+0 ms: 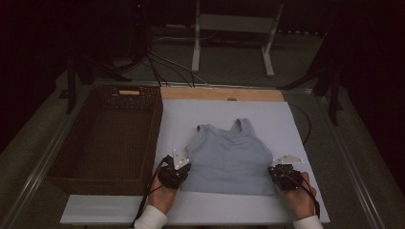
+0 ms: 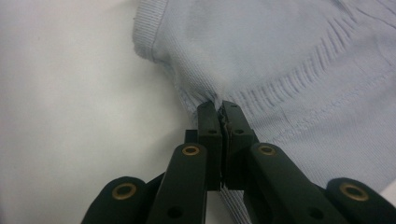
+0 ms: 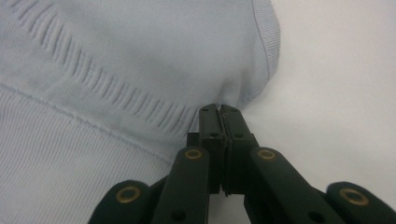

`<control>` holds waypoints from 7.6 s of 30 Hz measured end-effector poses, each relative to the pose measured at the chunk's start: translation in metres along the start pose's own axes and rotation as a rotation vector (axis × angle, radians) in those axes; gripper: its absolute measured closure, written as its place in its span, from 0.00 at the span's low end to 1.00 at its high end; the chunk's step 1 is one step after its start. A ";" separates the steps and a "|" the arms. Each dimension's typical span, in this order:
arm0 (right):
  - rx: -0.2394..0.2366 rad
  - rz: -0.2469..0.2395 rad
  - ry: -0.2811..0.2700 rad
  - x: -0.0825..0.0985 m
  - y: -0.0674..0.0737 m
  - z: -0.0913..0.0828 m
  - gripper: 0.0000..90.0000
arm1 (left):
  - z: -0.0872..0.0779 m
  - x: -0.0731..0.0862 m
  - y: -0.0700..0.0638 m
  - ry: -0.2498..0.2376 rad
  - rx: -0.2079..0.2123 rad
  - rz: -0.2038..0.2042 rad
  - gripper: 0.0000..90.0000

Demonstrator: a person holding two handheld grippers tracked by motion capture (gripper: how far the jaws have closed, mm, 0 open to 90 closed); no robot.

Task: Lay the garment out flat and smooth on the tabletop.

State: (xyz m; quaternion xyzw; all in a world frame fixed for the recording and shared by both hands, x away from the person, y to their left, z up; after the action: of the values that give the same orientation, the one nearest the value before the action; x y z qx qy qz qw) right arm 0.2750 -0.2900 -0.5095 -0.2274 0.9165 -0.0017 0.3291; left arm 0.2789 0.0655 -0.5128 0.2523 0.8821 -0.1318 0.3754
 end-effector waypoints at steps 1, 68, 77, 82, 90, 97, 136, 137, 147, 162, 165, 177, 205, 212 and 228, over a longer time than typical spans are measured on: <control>0.001 -0.001 0.000 0.000 0.000 0.000 0.99 | 0.000 0.000 0.000 0.000 0.000 0.000 0.99; -0.193 0.091 -0.016 0.043 0.015 -0.046 0.95 | -0.037 0.029 -0.009 0.079 0.148 -0.072 0.94; -0.205 0.092 -0.026 0.048 0.018 -0.053 0.95 | -0.046 0.034 -0.012 0.075 0.164 -0.074 0.94; -0.210 0.097 -0.035 0.053 0.020 -0.059 0.95 | -0.051 0.038 -0.015 0.074 0.178 -0.080 0.94; -0.211 0.111 -0.046 0.061 0.021 -0.066 0.95 | -0.057 0.045 -0.022 0.085 0.209 -0.076 0.94; -0.206 0.121 -0.055 0.061 0.020 -0.067 0.78 | -0.058 0.042 -0.017 0.038 0.210 -0.093 0.64; -0.135 0.185 -0.042 -0.011 -0.007 -0.003 0.25 | -0.038 0.000 -0.017 -0.096 0.165 -0.082 0.18; -0.133 0.183 -0.036 -0.011 -0.007 -0.001 0.24 | -0.038 0.000 -0.017 -0.100 0.164 -0.082 0.18; -0.142 0.195 0.019 -0.011 -0.007 0.005 0.35 | -0.037 0.002 -0.016 -0.096 0.166 -0.085 0.16; -0.192 0.168 0.045 -0.009 -0.001 -0.003 0.88 | -0.036 0.002 -0.012 -0.094 0.155 -0.096 0.17; -0.189 0.161 0.045 -0.006 -0.001 -0.008 0.89 | -0.035 0.002 -0.013 -0.093 0.157 -0.099 0.17; -0.122 0.161 0.041 0.009 -0.012 -0.027 0.89 | -0.029 0.000 -0.015 -0.074 0.170 -0.100 0.20; -0.009 0.180 0.019 0.011 -0.044 -0.032 0.89 | 0.011 -0.031 -0.035 -0.008 0.286 -0.060 0.92; 0.036 0.185 0.020 0.012 -0.052 -0.031 0.89 | 0.008 -0.026 -0.049 0.023 0.360 -0.065 0.93; 0.062 0.198 0.024 0.014 -0.057 -0.033 0.89 | -0.004 -0.022 -0.066 0.053 0.461 -0.093 0.94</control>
State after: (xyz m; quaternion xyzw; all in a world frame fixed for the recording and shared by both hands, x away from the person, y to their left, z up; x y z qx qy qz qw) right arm 0.2697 -0.3517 -0.4832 -0.1256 0.9378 -0.0003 0.3238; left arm 0.2535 0.0049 -0.4914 0.2937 0.8490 -0.3402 0.2780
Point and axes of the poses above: each handheld gripper's, and its own axes: z roughly forward along the jaws, x roughly out of its underside, y roughly to its left, the point moved 1 cm from there along z, roughly forward along the jaws, and after that the axes turned 3 degrees about -z, right-handed, at the moved point
